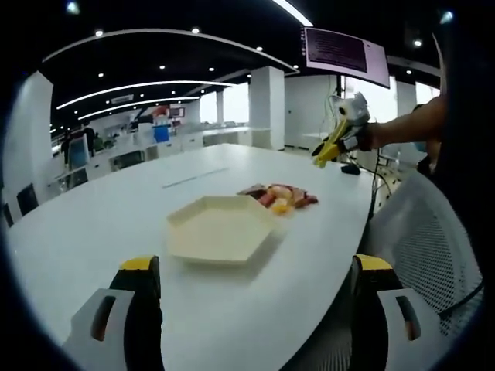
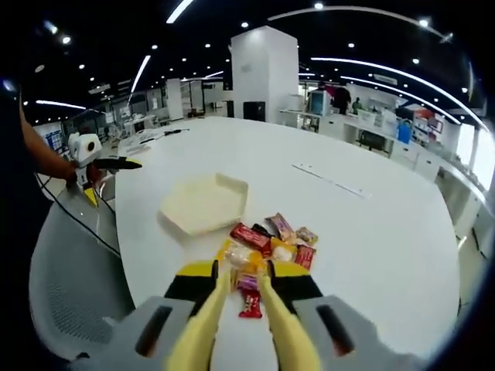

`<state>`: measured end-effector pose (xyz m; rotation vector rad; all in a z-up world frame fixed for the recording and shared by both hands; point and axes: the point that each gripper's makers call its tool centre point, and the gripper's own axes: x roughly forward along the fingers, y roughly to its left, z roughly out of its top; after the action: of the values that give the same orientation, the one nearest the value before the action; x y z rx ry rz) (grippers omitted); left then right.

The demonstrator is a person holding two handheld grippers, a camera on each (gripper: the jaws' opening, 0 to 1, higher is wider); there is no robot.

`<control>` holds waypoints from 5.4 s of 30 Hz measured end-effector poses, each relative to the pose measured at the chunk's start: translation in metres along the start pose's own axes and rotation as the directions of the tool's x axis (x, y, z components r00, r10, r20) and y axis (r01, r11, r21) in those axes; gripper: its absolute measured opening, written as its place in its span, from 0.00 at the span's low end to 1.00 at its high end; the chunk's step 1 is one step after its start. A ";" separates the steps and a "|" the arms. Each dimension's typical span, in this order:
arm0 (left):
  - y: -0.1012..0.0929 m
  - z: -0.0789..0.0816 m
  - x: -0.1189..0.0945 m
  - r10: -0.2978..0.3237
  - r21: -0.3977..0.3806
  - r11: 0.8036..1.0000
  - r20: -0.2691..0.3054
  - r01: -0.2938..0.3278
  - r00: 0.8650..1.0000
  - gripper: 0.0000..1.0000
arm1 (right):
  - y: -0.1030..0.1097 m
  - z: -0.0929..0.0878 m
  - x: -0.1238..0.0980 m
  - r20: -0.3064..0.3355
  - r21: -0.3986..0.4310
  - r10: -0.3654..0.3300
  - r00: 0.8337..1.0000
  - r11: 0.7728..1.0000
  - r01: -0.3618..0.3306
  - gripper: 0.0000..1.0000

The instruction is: Place the target food into the container with the food tongs after gripping and lifting it, then release it inside without dropping or visibly crushing the food.

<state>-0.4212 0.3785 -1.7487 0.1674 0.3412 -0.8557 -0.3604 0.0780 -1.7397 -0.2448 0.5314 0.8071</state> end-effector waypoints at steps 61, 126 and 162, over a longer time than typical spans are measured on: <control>0.008 -0.008 -0.002 0.032 -0.047 0.998 -0.033 -0.034 0.999 0.99 | -0.010 -0.059 0.043 -0.233 0.046 -0.028 0.972 0.998 0.040 0.21; 0.011 -0.017 -0.003 0.036 -0.022 0.999 -0.064 -0.038 0.997 1.00 | 0.023 0.132 0.102 -0.118 -0.174 0.132 0.984 0.973 -0.151 0.21; 0.006 -0.018 0.000 0.020 0.027 0.999 -0.078 -0.018 0.997 0.99 | 0.094 0.193 0.179 -0.136 -0.220 0.201 0.970 0.949 -0.227 0.21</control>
<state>-0.4210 0.3873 -1.7657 0.2286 0.4010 -0.8366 -0.2589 0.3305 -1.6745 -0.4579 0.5743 1.0751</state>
